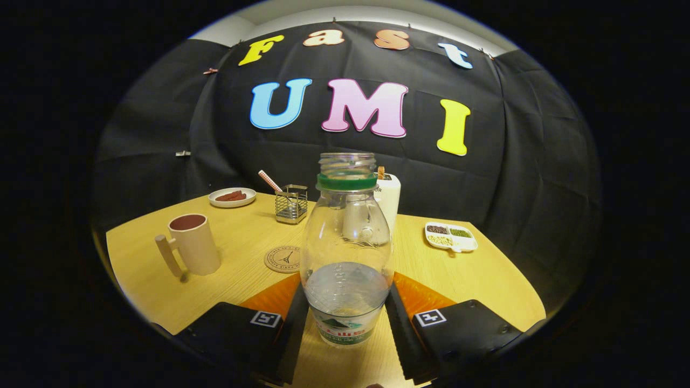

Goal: Take the bottle from table, then pour the juice into the cup, finally place the bottle on the coaster

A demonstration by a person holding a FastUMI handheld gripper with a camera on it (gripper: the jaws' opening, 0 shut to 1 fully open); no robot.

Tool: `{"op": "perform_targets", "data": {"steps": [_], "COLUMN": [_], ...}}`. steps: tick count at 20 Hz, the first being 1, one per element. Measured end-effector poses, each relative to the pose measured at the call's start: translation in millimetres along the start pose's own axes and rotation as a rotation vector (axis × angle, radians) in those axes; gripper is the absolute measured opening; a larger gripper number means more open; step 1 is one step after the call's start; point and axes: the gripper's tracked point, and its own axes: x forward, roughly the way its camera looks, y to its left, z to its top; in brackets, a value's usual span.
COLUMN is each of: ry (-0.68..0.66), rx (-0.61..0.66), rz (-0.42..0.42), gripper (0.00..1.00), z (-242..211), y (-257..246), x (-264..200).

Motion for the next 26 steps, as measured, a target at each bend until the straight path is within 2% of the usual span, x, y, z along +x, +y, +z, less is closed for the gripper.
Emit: {"op": "perform_targets", "data": {"steps": [7, 18, 26], "ry": [0.018, -0.023, 0.043], "rx": [-0.065, -0.413, -0.695], "rz": [0.027, 0.104, 0.060], "gripper": [0.73, 0.73, 0.73], "z": [18, 94, 87], "y": [6, 60, 86], "x": [0, 17, 41]}}
